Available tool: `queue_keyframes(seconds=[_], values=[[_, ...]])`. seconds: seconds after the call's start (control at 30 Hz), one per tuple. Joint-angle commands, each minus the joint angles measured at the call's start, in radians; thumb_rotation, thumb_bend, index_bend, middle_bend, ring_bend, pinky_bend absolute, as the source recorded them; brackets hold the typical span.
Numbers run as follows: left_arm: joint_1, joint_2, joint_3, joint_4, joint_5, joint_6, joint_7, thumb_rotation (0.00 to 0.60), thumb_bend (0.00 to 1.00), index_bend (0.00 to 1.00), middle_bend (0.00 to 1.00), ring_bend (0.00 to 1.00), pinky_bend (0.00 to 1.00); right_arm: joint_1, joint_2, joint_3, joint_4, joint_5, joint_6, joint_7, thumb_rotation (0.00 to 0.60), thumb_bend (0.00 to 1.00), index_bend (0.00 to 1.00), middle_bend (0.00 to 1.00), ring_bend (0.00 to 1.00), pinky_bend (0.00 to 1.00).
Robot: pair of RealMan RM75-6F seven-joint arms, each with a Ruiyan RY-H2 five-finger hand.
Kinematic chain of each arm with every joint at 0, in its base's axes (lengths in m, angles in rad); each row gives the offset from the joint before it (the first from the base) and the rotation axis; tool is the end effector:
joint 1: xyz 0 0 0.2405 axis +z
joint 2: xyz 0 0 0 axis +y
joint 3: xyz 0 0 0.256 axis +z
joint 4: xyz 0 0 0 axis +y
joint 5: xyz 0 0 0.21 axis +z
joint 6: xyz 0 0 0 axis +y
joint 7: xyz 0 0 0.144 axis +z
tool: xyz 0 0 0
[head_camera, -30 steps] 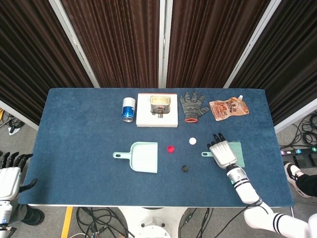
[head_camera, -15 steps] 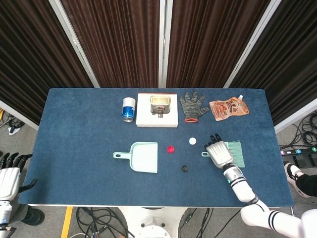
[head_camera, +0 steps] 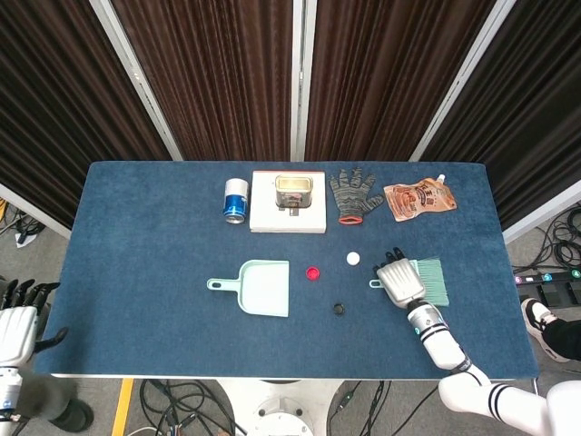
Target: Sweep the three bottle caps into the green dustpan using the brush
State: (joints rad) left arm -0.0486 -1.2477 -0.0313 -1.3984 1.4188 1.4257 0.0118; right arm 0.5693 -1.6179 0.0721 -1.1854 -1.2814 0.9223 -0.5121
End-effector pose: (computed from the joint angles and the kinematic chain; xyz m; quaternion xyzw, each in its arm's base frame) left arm -0.3624 0.1656 0.1333 -0.5877 -0.4099 -0.3132 0.6233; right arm -0.2554 -0.3162 -0.0322 0.8054 -0.2653 0.2085 0.4873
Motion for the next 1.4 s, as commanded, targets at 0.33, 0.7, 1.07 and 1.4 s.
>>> queue_keyframes(seconds=[0.33,0.7,1.07,1.4], values=[[-0.136,0.062,-0.048,-0.037,0.035,-0.129,-0.027,0.600,0.18,0.21,0.21,0.10,0.05,-0.005,0.153,0.056,-0.139,-0.048,0.069,0.222,0.600,0.38,0.65,0.62,0.29,0.23],[-0.340,-0.027,-0.102,-0.012,-0.051,-0.400,0.019,0.600,0.20,0.30,0.29,0.19,0.10,0.019,0.343,0.152,-0.225,-0.096,0.092,0.590,0.600,0.40,0.68,0.63,0.30,0.24],[-0.462,-0.166,-0.110,0.008,-0.114,-0.516,0.135,0.600,0.23,0.33,0.33,0.23,0.17,0.019,0.391,0.142,-0.238,-0.092,0.082,0.652,0.600,0.40,0.68,0.63,0.30,0.24],[-0.522,-0.264,-0.100,0.000,-0.189,-0.555,0.253,0.600,0.23,0.34,0.35,0.23,0.20,0.016,0.389,0.116,-0.234,-0.088,0.072,0.659,0.600,0.41,0.68,0.63,0.30,0.24]])
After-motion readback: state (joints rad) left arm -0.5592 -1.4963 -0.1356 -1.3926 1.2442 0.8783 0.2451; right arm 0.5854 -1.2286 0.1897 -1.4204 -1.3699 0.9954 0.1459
